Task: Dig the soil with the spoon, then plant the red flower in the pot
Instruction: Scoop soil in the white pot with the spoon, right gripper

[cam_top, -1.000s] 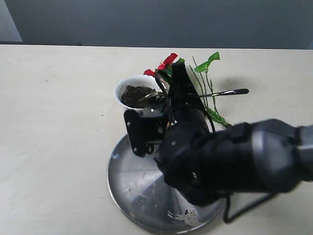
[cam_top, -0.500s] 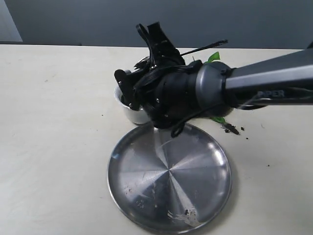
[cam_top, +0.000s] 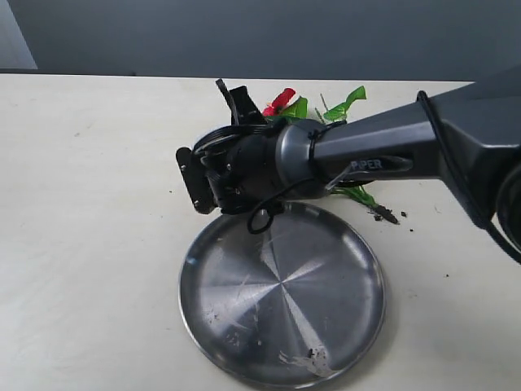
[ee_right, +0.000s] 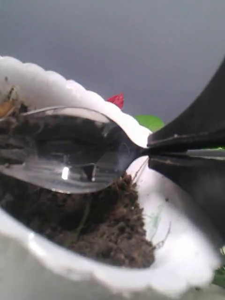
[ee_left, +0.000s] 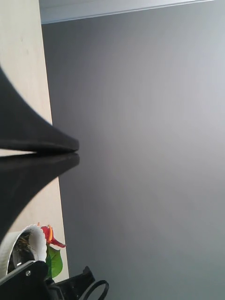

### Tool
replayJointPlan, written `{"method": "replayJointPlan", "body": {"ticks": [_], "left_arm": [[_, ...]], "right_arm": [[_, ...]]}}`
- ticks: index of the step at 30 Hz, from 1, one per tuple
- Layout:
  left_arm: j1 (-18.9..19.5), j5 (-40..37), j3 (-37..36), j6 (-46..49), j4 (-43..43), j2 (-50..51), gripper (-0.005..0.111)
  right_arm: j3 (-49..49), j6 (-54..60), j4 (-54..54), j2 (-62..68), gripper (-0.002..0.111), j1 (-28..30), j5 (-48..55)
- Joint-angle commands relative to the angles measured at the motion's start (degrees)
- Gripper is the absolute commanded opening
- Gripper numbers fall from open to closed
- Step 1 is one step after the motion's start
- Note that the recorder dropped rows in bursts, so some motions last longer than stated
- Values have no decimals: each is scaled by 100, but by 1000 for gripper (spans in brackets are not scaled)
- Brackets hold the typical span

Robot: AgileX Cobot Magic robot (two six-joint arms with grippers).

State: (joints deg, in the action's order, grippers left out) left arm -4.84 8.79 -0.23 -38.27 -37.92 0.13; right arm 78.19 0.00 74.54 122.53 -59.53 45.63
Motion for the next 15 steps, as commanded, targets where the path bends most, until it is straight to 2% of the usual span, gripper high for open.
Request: {"method": "replayJointPlan", "body": {"ticks": [1, 7, 12, 15], "left_arm": [[-39, 8, 23, -13, 15, -13, 0], [-39, 8, 23, -13, 15, -13, 0], [-39, 8, 23, -13, 15, -13, 0], [-39, 8, 23, -13, 15, -13, 0]], "right_arm": [[45, -150, 182, -238, -1, 11, 283], [45, -150, 145, -95, -1, 11, 153], [45, -110, -351, 58, -1, -45, 74], [45, -586, -578, -92, -1, -89, -249]]}}
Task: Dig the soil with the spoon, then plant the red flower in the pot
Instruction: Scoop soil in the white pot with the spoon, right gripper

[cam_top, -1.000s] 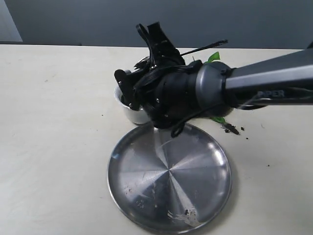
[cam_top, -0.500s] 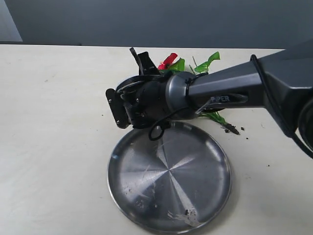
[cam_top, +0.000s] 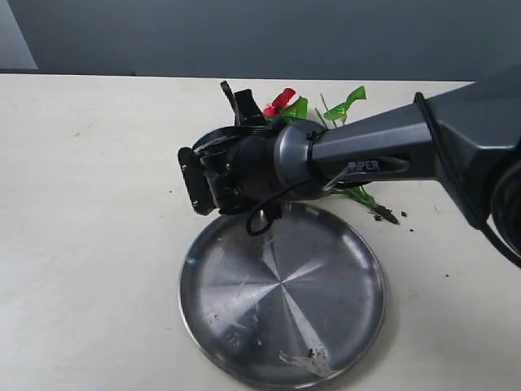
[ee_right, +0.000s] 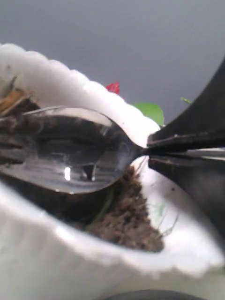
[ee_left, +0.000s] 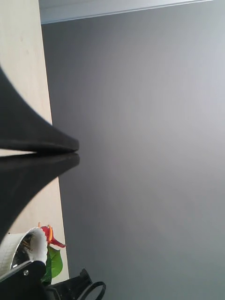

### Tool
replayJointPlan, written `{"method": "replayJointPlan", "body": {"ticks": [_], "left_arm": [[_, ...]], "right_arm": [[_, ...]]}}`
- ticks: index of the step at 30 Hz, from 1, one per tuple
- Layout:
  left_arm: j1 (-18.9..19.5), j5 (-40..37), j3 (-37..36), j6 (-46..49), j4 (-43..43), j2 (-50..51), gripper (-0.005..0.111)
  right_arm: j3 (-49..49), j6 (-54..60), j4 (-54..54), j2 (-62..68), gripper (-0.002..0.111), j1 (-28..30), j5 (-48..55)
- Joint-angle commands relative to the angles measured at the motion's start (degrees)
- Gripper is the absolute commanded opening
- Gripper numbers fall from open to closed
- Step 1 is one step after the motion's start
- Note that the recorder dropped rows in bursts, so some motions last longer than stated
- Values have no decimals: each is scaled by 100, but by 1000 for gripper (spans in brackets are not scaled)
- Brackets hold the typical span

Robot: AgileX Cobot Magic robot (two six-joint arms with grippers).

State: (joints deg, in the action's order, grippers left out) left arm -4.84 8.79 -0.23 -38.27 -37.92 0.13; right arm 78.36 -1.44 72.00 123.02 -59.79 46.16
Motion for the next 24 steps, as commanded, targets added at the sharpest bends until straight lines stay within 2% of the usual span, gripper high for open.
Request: {"method": "replayJointPlan", "body": {"ticks": [1, 8, 20, 24], "left_arm": [[-39, 8, 23, -13, 15, -13, 0], [-39, 8, 23, -13, 15, -13, 0], [-39, 19, 23, -13, 15, -13, 0], [-39, 19, 23, -13, 15, -13, 0]], "right_arm": [[29, -657, -323, -216, -1, -79, -380], [29, -873, -135, -559, -1, -77, -240], [29, -706, -110, -216, -1, -77, -262], [29, -1497, -200, -379, -1, -77, -185]]}}
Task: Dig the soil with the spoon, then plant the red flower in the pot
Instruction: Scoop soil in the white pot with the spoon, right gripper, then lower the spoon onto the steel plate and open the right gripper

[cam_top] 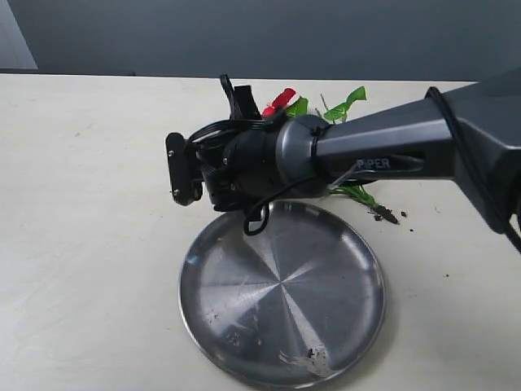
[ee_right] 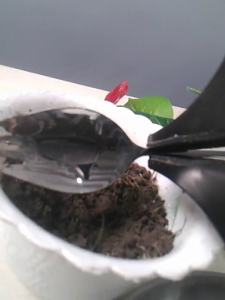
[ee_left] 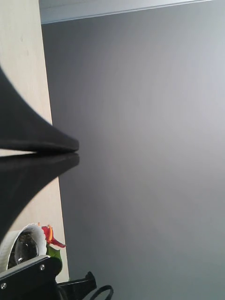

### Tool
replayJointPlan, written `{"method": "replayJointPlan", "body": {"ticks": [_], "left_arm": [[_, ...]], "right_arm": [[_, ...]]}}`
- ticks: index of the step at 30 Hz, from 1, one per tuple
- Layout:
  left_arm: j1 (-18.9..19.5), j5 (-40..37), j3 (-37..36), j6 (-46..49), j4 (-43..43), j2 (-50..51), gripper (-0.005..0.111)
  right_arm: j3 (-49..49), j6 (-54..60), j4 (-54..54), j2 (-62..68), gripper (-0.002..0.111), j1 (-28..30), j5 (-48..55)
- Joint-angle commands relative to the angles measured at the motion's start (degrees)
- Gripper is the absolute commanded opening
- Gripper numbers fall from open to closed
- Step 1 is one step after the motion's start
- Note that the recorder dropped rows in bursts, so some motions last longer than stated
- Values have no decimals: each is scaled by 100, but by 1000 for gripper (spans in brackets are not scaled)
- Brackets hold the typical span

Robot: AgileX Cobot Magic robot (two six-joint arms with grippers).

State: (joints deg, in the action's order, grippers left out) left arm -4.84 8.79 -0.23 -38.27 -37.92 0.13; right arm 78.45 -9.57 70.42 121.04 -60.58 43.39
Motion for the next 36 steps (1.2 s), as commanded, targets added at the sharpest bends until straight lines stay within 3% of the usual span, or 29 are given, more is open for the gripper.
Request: {"method": "replayJointPlan", "body": {"ticks": [1, 5, 9, 16, 22, 27, 36], "left_arm": [[-39, 19, 23, -13, 15, -13, 0], [-39, 19, 23, -13, 15, -13, 0], [-39, 19, 23, -13, 15, -13, 0], [-39, 19, 23, -13, 15, -13, 0], [-39, 19, 23, -13, 15, -13, 0], [-39, 19, 23, -13, 15, -13, 0], [-39, 19, 23, -13, 15, -13, 0]], "right_arm": [[19, -887, -59, -267, -1, 2, 134], [19, -1430, -361, -662, -1, 2, 582], [19, -1376, -1376, -1095, -1, 2, 790], [19, 259, -4048, -1480, -1, 2, 929], [-101, 392, -4493, -1469, -1, 2, 1047], [-591, 1013, -5286, -1430, -1, 2, 335], [-845, 1001, -5271, -890, -1, 2, -103]]}}
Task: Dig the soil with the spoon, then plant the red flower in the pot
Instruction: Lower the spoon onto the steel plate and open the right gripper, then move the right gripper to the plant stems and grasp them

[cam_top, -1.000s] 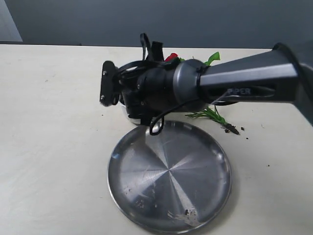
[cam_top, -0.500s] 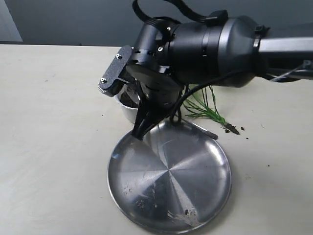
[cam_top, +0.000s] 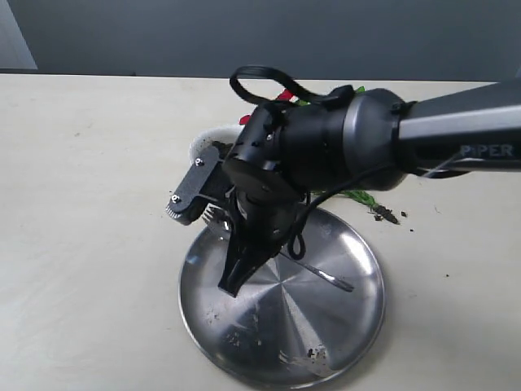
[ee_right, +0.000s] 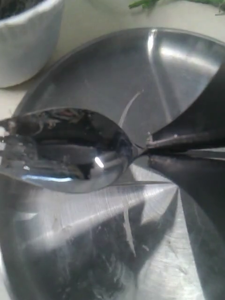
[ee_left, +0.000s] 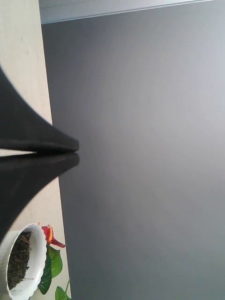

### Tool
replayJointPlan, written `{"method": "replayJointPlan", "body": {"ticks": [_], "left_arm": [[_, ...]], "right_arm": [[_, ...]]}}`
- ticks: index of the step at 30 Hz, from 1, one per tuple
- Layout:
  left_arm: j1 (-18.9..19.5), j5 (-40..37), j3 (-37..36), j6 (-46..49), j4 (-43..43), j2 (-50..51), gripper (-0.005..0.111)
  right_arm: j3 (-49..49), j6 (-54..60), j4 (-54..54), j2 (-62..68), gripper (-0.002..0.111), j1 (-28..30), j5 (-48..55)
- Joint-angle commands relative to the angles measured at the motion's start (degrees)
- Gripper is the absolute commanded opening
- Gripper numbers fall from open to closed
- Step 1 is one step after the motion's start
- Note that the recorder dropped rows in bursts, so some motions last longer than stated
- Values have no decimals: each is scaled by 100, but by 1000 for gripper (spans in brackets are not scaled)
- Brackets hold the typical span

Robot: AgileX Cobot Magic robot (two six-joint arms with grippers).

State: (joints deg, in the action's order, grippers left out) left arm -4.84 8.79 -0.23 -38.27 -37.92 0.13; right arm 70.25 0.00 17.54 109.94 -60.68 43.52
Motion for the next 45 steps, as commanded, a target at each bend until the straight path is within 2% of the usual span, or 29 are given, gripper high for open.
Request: {"method": "replayJointPlan", "body": {"ticks": [1, 11, 18, 20, 27, 32, 35, 38, 42, 45], "left_arm": [[-39, 19, 23, -13, 15, -13, 0], [-39, 19, 23, -13, 15, -13, 0], [-39, 8, 23, -13, 15, -13, 0], [-39, 8, 23, -13, 15, -13, 0], [-39, 8, 23, -13, 15, -13, 0], [-39, 8, 23, -13, 15, -13, 0], [-39, 8, 23, -13, 15, -13, 0], [-39, 8, 23, -13, 15, -13, 0], [-39, 8, 23, -13, 15, -13, 0], [-39, 8, 23, -13, 15, -13, 0]], "right_arm": [[-25, 44, 17, 259, -1, 12, -127], [-25, -165, 25, 436, 1, 12, -84], [-25, -165, 36, 436, 27, 12, 299], [-25, -165, 36, 409, 31, 12, 435], [-25, -231, 314, 14, 31, 12, 886], [-25, -846, 1347, -476, 31, 38, 1068], [-25, -1348, 1862, -707, 31, 354, 867], [-25, -1523, 1928, -794, 31, 963, 443], [-25, -1347, 1509, -745, 31, 1829, -353], [-25, -1042, 1009, -633, 31, 2259, -853]]}}
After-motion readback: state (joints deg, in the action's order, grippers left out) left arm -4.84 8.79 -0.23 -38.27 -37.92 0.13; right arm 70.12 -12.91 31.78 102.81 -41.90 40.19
